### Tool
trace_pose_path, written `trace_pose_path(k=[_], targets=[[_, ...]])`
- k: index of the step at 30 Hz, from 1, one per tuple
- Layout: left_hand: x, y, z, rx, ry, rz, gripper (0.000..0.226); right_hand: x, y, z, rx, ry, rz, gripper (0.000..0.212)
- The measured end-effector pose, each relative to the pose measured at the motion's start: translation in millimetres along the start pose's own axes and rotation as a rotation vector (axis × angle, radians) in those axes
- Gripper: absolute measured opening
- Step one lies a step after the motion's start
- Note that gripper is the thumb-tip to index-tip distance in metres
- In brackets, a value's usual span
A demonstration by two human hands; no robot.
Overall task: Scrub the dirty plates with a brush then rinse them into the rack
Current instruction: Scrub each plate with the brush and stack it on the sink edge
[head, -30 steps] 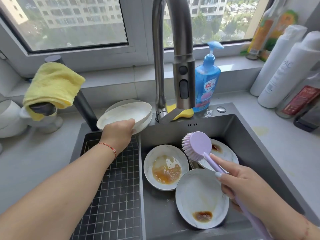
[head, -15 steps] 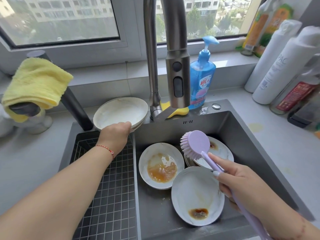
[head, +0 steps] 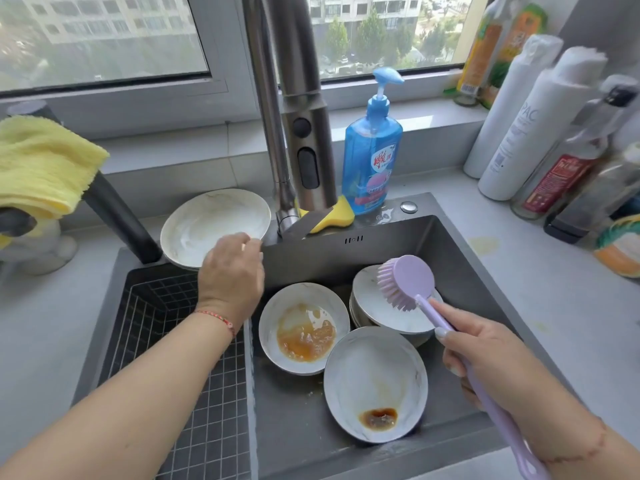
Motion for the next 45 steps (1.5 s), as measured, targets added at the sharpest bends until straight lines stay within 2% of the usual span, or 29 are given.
trace_pose_path(k=[1,2,4,5,7,10,11,13,16,19,24,30,34,38,42,45], targets=[[-15.9,0.8,7.8,0.007,0.049,0.078,0.013,-2.4,-7.2,-0.2,-0.024,0.0,0.005,0.046],[-35.8,2.2,15.7,0.09,0.097,0.133,0.015,-4.5,-13.6,-0.2,-0.047,0.003,-0.002,0.045],[-69.6,19.3,36.2,0.431,0.085,0.18,0.02,-8.4,-23.6,0.3,-0.071,0.003,-0.013,0.045],[-78.9,35.2,48.0,0.612,0.015,0.188,0.024,-10.2,-27.1,0.8,-0.074,0.001,-0.01,0.046],[-97.0,65.2,70.3,0.91,-0.264,0.298,0.028,-13.6,-33.5,2.6,-0.077,0.0,-0.005,0.047],[-121.7,86.4,92.0,1.139,-1.005,0.844,0.016,-20.4,-39.4,3.0,-0.068,0.014,-0.007,0.048],[-131.8,90.2,97.2,1.179,-1.241,0.992,0.021,-23.0,-42.7,2.4,-0.067,0.022,-0.005,0.048],[-145.3,100.0,105.0,1.183,-1.42,1.083,0.03,-27.7,-50.1,0.4,-0.071,0.038,-0.004,0.049],[-160.4,111.9,106.8,1.137,-1.459,1.154,0.04,-35.1,-62.3,-4.8,-0.074,0.056,0.0,0.05],[-169.4,130.2,106.6,1.099,-1.597,1.243,0.041,-43.1,-71.8,-9.9,-0.081,0.082,-0.005,0.049],[-177.2,143.5,105.7,1.062,-1.65,1.213,0.038,-53.0,-83.4,-15.2,-0.076,0.101,-0.015,0.049],[-186.3,152.2,103.6,1.088,-1.651,1.116,0.045,-60.4,-91.0,-20.9,-0.079,0.118,-0.011,0.048],[-189.5,156.4,101.7,1.08,-1.575,1.075,0.049,-63.1,-94.8,-23.0,-0.083,0.134,0.0,0.048],[-183.4,140.6,100.8,1.077,-1.487,1.171,0.053,-60.7,-93.9,-24.3,-0.076,0.136,-0.017,0.049],[-163.1,112.5,111.9,1.024,-1.5,1.316,0.064,-60.8,-80.6,-29.1,-0.007,0.17,-0.036,0.051],[-149.7,87.8,122.7,0.959,-1.555,1.405,0.046,-60.3,-63.5,-31.1,0.063,0.194,-0.014,0.056]])
Point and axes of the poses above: each hand's wrist, its own z-axis away from the middle knuckle, its own y-axis out of the palm, x = y × z, the point moved 4 cm from there along -z, towards the middle knuckle, and after that the axes turned 14 degrees about -y, right-handed, at the moved point
